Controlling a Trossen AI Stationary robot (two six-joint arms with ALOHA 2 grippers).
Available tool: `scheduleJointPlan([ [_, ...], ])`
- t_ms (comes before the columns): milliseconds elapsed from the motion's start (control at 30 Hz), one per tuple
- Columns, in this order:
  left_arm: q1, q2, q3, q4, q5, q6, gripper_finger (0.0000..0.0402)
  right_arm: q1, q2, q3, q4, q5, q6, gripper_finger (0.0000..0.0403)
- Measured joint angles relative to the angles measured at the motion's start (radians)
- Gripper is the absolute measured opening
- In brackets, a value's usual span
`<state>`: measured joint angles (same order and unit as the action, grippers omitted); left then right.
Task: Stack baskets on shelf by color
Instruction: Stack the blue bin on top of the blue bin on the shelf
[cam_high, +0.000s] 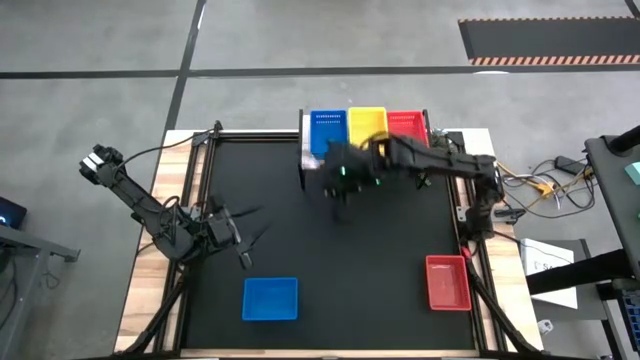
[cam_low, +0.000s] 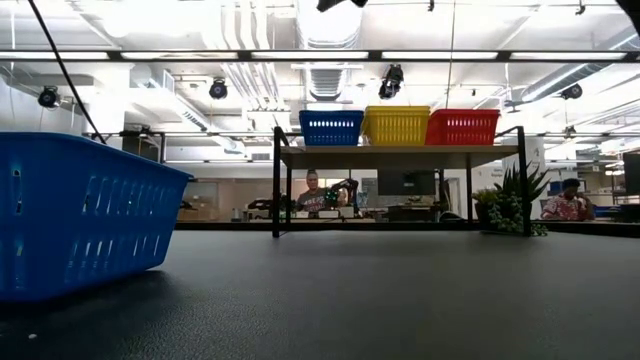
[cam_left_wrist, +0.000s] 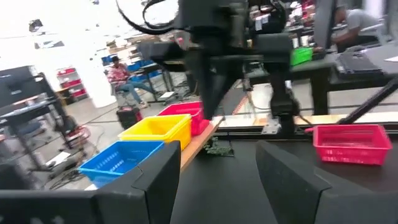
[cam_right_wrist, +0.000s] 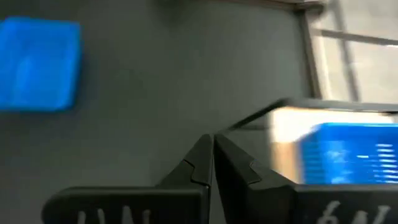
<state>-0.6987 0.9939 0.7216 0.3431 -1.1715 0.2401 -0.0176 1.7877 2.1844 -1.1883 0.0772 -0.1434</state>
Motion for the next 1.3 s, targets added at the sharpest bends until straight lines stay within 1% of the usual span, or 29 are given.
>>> scheduleJointPlan([
  [100, 0.000, 0.000, 0.002, 0.008, 0.041, -0.008, 0.0194, 0.087, -0.008, -0.045, -0.019, 0.000, 0.031, 0.0008],
  [233, -0.001, 0.000, 0.007, 0.013, 0.112, -0.064, 0.0194, 0.200, -0.011, -0.147, -0.017, 0.001, 0.060, 0.0008],
  [333, -0.004, 0.001, 0.005, 0.007, 0.156, -0.122, 0.0194, 0.277, -0.012, -0.225, -0.011, 0.001, 0.074, 0.0008],
  [433, -0.006, 0.028, -0.008, 0.011, 0.205, -0.207, 0.0194, 0.341, -0.014, -0.302, 0.001, 0.000, 0.082, 0.0008],
  [600, -0.022, 0.153, -0.013, 0.007, 0.291, -0.358, 0.0194, 0.413, -0.014, -0.431, 0.071, -0.005, 0.069, 0.0008],
  [733, -0.050, 0.277, 0.021, 0.006, 0.354, -0.512, 0.0194, 0.442, -0.014, -0.500, 0.129, -0.011, 0.064, 0.0008],
  [867, -0.095, 0.360, 0.068, -0.008, 0.525, -0.683, 0.0194, 0.458, -0.014, -0.544, 0.162, -0.018, 0.054, 0.0008],
  [900, -0.107, 0.374, 0.087, -0.040, 0.553, -0.732, 0.0194, 0.459, -0.014, -0.553, 0.170, -0.035, 0.051, 0.0008],
  [967, -0.134, 0.397, 0.137, -0.166, 0.569, -0.848, 0.0193, 0.462, -0.014, -0.569, 0.178, -0.072, 0.054, 0.0008],
  [1067, -0.156, 0.435, 0.230, -0.412, 0.572, -1.054, 0.0187, 0.469, -0.014, -0.576, 0.177, -0.112, 0.066, 0.0008],
  [1133, -0.162, 0.465, 0.298, -0.580, 0.593, -1.172, 0.0181, 0.472, -0.014, -0.576, 0.175, -0.138, 0.078, 0.0008],
  [1200, -0.162, 0.495, 0.363, -0.735, 0.667, -1.286, 0.0175, 0.475, -0.014, -0.576, 0.166, -0.166, 0.095, 0.0008],
  [1300, -0.162, 0.544, 0.452, -0.953, 0.881, -1.463, 0.0168, 0.483, -0.018, -0.576, 0.148, -0.183, 0.090, 0.0008],
])
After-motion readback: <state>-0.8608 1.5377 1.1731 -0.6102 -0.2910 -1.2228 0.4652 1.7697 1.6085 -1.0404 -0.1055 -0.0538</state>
